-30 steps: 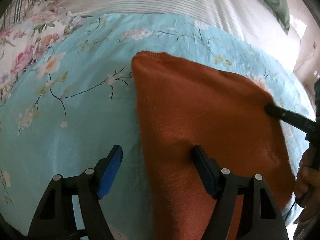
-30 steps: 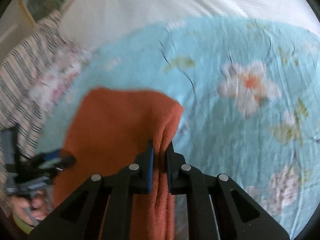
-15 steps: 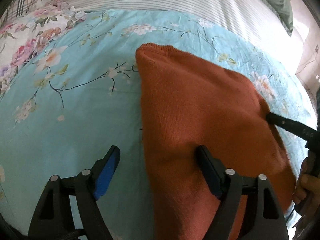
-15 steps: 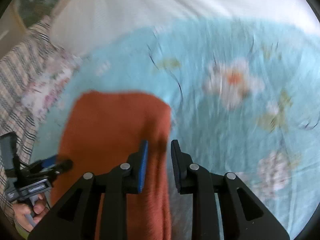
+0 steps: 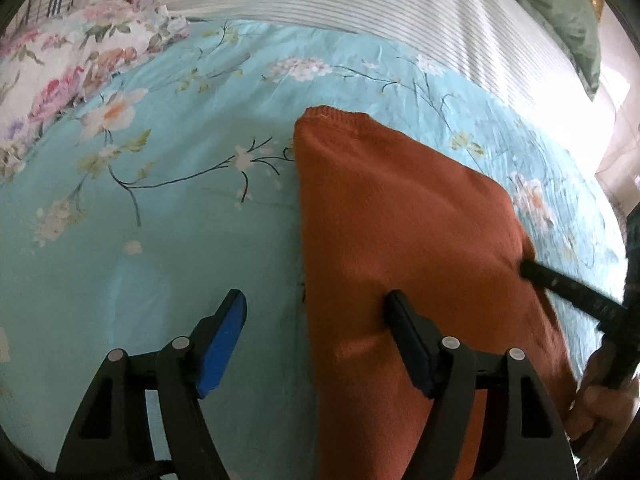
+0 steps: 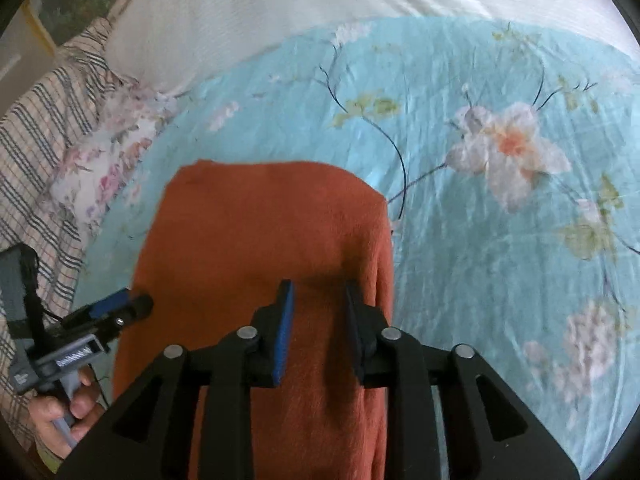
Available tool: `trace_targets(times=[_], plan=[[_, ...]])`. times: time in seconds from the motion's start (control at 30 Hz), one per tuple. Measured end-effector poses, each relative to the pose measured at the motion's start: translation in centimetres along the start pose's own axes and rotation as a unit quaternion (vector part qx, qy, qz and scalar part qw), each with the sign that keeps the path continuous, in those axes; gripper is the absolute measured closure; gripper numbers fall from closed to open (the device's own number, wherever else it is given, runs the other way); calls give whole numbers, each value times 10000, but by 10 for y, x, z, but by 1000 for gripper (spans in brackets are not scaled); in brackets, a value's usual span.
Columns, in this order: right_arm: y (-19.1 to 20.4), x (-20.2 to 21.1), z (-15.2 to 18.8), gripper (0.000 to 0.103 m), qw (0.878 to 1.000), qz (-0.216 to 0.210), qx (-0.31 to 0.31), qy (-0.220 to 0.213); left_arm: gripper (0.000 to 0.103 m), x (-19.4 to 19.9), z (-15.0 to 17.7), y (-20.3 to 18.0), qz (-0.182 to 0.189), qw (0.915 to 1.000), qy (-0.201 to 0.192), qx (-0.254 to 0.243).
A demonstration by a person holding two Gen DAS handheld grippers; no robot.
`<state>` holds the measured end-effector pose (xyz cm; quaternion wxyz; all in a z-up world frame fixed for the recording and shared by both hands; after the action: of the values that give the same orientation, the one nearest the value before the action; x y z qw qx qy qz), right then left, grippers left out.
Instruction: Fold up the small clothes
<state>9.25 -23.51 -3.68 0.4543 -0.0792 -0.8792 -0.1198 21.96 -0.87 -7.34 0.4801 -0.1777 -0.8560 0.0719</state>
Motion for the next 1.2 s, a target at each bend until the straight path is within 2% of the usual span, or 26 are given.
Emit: trace_targets(times=[0.07, 0.2, 0.27, 0.43, 0.53, 0.6, 0.7, 0.93, 1.07, 1.2], plan=[[4, 17, 5, 53, 9999, -54, 43, -129, 33, 11, 7, -3, 1, 10000, -11, -40], [15, 50, 22, 51, 9992, -232, 119, -292, 32, 36, 27, -9, -11, 9999, -68, -128], [19, 63, 34, 40, 9990, -226, 179, -328, 31, 47, 39, -12, -126, 9997, -95, -206], [26, 82, 61, 33, 9989, -217, 299, -285, 22, 71, 72, -17, -241, 9992, -110, -283], [31, 92, 81, 24, 9986, -131, 427, -276, 21, 82, 89, -18, -343, 9987, -93, -359], [36, 99, 97, 23, 9981, -42, 554, -283, 21, 88, 102, -18, -392, 9985, -54, -383], [43, 106, 123, 15, 9968, 11, 775, -203, 21, 95, 122, -20, -511, 9973, 14, -533], [41, 116, 163, 10, 9937, 218, 1092, 81, 21, 103, 160, -25, -890, 9912, 195, -957], [43, 124, 176, 9, 9905, 328, 1328, 147, 21, 109, 172, -27, -919, 9896, 292, -1070], [45, 143, 172, 8, 9885, 371, 1466, -5, 20, 129, 174, -37, -839, 9888, 137, -1227]])
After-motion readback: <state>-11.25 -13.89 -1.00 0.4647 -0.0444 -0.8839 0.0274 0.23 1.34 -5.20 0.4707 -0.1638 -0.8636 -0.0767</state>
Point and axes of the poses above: each gripper's, at about its wrist camera, not at the fingertips, and x roughly against the way its jaws point, y to its left, z to its underside, the point moved 1 cm from there along -x, roughly the way its jaws point, and after that the axes turned 10 degrees about z, right-handed, at the moved point
